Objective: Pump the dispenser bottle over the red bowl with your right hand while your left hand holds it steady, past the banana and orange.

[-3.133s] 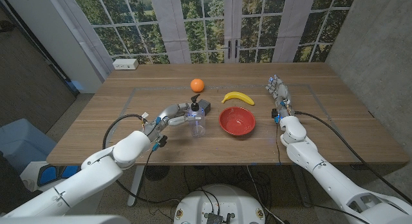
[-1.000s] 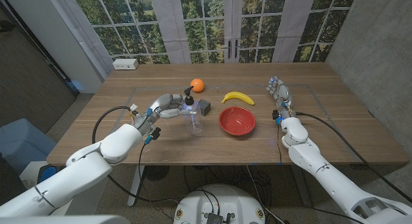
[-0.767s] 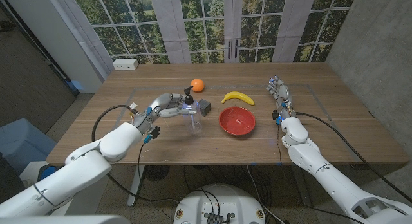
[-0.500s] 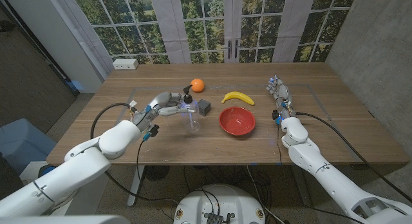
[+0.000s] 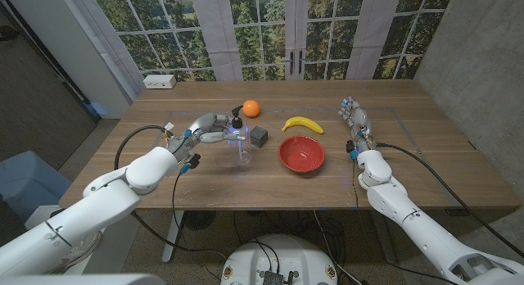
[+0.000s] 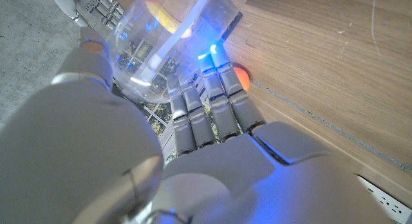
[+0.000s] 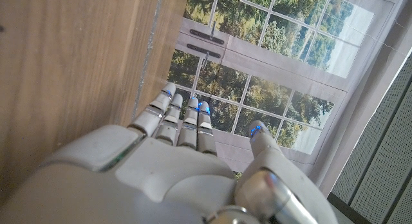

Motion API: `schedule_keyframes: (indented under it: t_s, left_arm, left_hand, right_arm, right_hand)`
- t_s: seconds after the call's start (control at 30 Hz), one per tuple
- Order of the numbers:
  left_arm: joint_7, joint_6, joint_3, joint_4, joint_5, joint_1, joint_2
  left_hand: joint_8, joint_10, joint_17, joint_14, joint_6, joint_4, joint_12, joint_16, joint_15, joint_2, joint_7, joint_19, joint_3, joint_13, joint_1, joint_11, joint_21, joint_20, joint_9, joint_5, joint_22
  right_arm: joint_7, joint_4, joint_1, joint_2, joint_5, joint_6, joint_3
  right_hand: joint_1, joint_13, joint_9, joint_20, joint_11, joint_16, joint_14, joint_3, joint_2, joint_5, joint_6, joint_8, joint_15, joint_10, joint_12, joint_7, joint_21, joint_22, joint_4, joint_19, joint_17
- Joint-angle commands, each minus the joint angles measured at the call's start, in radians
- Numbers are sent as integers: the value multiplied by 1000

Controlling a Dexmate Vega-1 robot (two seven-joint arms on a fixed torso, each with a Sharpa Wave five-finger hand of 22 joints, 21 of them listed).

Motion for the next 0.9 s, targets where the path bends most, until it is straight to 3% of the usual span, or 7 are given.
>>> schedule_keyframes:
  t_s: [0.03, 0.9]
  left_arm:
    - [-12, 8, 15, -1, 2, -25, 11]
    - [-97, 29, 105, -5, 21, -152, 27]
  left_hand:
    - [5, 160, 18, 134, 91, -55, 6, 2, -264, 301, -53, -4, 125, 91, 302, -152, 10, -103, 1, 4, 1]
    - [0, 161, 18, 135, 91, -54, 4, 1, -264, 302, -53, -9, 117, 98, 308, -152, 21, -104, 2, 5, 2]
  right_arm:
    - [-4, -20, -9, -12, -13, -6, 0]
    - [-19, -66, -56, -32, -28, 10, 15]
  right_hand:
    - [-8, 6, 2, 7, -3, -1, 5, -2, 0, 8, 7, 1, -1, 8, -5, -3, 1, 4, -5, 2, 6]
    - [-7, 6, 2, 8, -2, -4, 6, -2, 1, 8, 7, 1, 1, 8, -6, -2, 1, 4, -8, 3, 6]
